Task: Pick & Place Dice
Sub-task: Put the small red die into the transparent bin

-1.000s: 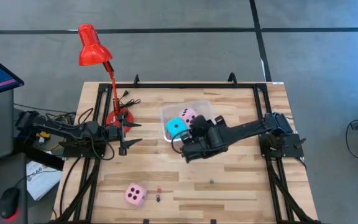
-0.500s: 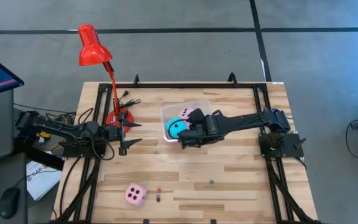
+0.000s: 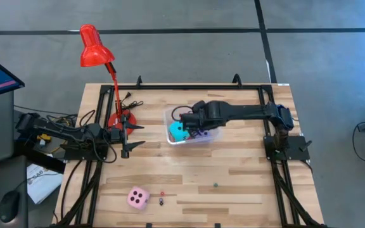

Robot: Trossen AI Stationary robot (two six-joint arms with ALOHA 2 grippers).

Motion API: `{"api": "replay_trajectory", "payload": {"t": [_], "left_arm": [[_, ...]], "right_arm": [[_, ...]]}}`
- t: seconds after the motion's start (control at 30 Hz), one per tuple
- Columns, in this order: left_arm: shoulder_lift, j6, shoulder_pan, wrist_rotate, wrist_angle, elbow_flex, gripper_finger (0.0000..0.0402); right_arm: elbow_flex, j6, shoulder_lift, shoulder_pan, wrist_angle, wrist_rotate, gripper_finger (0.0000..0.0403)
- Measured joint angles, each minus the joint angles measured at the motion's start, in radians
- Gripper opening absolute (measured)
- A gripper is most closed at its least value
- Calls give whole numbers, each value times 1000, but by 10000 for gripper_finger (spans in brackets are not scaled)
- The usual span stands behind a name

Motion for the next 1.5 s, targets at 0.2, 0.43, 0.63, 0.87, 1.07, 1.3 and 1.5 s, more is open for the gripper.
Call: {"api": "replay_trajectory", "payload": {"t": [0.2,0.43,0.63,0.87,1.07,1.3,1.5], "left_arm": [[0,0,0,0,0,0,274],[0,0,0,0,0,0,274],[0,0,0,0,0,0,274],[4,-2,0,0,2,0,274],[8,-2,0,0,7,0,274],[8,-3,0,0,7,0,274],[8,-3,0,0,8,0,274]], "right_arm": [[0,-160,0,-52,33,-135,70],[-1,-274,-31,-78,26,-193,70],[-63,-280,-124,-67,55,-117,69],[-398,-262,-343,-66,408,-100,69],[-744,-213,-552,-78,778,-139,69],[-1099,-158,-786,-76,1201,-141,69],[-1362,-155,-903,-76,1587,-141,69]]}}
